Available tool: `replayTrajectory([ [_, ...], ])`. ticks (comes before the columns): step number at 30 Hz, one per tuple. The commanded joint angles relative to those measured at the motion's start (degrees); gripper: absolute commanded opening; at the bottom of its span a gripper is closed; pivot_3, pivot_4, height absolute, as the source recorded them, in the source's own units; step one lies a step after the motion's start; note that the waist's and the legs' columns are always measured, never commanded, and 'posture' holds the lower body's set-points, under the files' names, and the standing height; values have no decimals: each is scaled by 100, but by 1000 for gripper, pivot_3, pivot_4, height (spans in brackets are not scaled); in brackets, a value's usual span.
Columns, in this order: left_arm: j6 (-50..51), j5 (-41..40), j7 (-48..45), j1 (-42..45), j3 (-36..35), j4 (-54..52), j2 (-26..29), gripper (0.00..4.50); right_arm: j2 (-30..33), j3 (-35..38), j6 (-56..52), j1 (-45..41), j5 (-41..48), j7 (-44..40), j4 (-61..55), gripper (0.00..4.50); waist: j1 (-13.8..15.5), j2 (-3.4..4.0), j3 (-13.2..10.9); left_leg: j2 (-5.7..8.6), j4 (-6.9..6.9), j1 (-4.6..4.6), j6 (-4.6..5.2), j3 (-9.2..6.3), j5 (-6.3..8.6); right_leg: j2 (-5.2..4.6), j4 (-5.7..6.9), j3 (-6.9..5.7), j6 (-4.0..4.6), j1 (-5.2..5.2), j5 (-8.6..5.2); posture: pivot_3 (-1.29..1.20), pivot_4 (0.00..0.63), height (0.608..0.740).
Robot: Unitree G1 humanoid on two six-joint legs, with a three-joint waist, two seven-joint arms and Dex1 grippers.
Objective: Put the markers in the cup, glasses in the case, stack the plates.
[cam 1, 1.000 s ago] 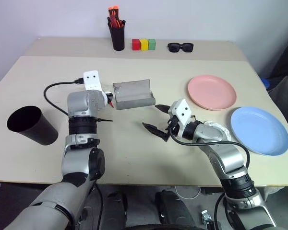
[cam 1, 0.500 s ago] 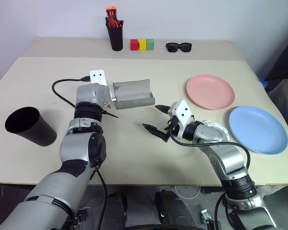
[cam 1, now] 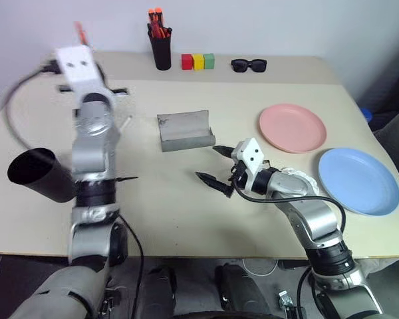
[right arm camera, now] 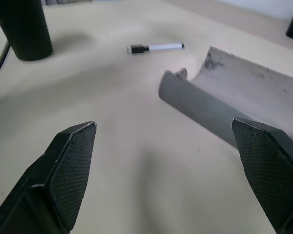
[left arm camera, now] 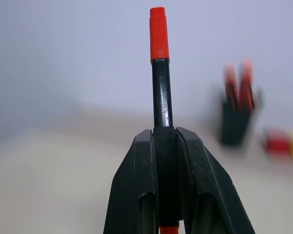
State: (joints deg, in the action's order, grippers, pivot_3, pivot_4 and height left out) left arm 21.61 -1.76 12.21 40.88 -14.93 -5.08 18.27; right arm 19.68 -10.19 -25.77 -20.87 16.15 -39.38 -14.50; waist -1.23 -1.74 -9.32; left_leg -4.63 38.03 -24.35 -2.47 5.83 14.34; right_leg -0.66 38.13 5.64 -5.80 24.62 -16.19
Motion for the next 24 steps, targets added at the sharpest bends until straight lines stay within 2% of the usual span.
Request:
replayTrajectory([
  [1, -124, 456, -77, -767, -372, -1626, 435, 13, -221, 224, 62, -170, 396, -85, 6, 4500, 18, 0, 1, -1, 1, 0, 1, -1, 1, 0, 2, -1, 0, -1, 0, 0, 150, 722],
  [4, 44, 584, -17, -1567, -803, -2397, 468, 13, -380, 203, 106, -295, 611, -267, 122, 4500, 46, -3, 2, -1, 8, 2, 28, -2, 16, -1, 4, -4, 1, -7, 0, 0, 150, 722],
  [8, 89, 707, 82, -2229, -1069, -2826, 276, 13, -561, 116, 151, -439, 843, -564, 218, 4500, 75, -20, 12, -1, 18, 2, 32, -8, 17, -2, 3, -8, 2, -15, 0, 0, 150, 722],
  [13, -40, 753, 159, -2654, -1092, -2964, -93, 13, -863, -67, 179, -542, 1103, -878, 184, 4500, 38, -25, 16, -4, 18, 5, 34, -12, 19, 0, 4, -12, 2, -17, 0, 0, 150, 722],
  [24, -518, 993, 408, -3318, -1104, -2905, -645, 13, -1117, -272, 225, -530, 1086, -903, 306, 4500, 24, -27, 17, -5, 16, 5, 35, -11, 19, -2, 2, -13, 3, -16, 0, 0, 150, 722],
])
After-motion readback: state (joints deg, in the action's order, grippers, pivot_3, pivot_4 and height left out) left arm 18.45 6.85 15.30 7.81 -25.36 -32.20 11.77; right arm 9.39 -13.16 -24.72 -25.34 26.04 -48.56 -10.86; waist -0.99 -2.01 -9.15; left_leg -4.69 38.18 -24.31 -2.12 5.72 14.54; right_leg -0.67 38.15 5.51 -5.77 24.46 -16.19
